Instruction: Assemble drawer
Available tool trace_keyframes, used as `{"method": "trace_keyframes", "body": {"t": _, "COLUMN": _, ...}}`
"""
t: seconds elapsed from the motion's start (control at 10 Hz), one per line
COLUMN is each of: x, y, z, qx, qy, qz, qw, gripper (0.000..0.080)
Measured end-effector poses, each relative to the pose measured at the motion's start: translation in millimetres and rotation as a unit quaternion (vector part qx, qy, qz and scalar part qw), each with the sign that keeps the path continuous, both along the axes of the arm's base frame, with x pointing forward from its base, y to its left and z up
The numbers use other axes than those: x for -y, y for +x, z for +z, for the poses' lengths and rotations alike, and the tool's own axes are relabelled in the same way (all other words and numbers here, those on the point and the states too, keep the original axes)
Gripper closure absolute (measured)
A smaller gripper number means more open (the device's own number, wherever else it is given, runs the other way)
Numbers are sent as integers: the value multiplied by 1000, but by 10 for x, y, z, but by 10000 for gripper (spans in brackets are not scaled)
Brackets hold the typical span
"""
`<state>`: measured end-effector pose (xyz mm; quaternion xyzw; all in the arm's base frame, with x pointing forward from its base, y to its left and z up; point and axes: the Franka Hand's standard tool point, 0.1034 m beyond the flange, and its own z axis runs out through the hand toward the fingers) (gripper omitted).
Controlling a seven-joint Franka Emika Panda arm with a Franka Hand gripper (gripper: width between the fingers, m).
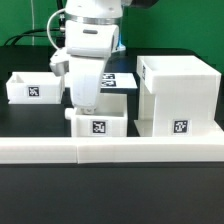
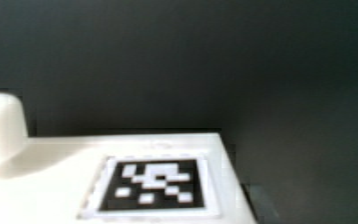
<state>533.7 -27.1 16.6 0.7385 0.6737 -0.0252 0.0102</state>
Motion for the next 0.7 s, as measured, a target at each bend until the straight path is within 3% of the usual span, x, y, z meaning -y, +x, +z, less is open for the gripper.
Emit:
{"method": "trace_keyframes", "body": {"t": 0.5, "x": 19, "y": -4, "z": -11, "qx": 0, "qy": -1, "qz": 8, "qw": 1000, "gripper": 757}}
{"method": "trace_keyframes", "body": {"t": 0.7, "x": 12, "y": 16, "z": -56, "qx": -6, "qy": -8, "qz": 67, "qw": 998, "gripper": 757}}
